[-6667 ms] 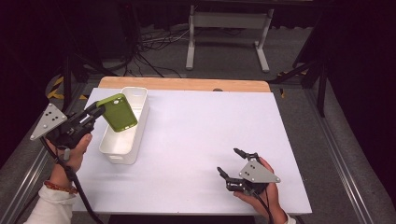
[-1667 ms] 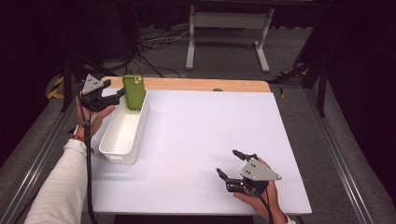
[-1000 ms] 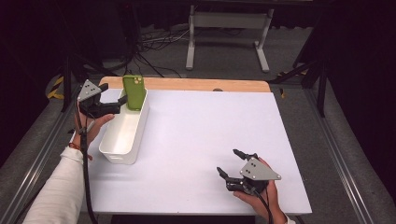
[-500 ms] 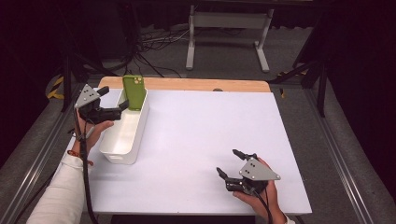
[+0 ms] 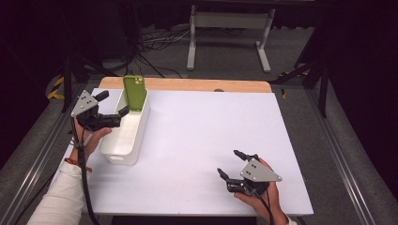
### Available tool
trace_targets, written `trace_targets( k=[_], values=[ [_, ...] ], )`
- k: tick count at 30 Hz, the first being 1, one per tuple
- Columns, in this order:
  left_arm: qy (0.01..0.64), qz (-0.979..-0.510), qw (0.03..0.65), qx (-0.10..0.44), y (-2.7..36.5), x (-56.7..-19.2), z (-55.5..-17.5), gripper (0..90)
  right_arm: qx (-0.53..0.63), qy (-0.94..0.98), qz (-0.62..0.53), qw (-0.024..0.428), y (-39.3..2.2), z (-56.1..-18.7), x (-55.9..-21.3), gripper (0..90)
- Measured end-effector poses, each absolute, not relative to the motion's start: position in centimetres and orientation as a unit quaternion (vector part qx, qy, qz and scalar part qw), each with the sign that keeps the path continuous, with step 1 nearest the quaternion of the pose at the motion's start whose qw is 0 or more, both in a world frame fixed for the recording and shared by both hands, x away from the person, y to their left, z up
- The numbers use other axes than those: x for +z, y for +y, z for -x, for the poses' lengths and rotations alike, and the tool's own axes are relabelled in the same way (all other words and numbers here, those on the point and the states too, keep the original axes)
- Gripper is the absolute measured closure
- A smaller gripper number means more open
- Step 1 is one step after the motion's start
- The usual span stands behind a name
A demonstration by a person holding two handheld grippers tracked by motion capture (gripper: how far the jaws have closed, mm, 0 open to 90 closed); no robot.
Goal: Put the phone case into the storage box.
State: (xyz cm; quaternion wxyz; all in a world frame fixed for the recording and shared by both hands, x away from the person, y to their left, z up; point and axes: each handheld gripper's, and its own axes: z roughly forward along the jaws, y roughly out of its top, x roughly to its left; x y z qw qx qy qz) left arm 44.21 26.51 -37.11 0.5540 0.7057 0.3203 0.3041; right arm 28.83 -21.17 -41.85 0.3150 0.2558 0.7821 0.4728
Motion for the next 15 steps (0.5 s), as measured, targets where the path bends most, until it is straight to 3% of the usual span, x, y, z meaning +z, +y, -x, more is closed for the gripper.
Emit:
trace_targets(
  k=[15],
  values=[
    [0.292,-0.711,0.565,0.3,25.8,-36.9,-42.5,3.9,0.473,0.781,-0.257,0.317,-21.1,-29.1,-41.8,22.4]
  ],
)
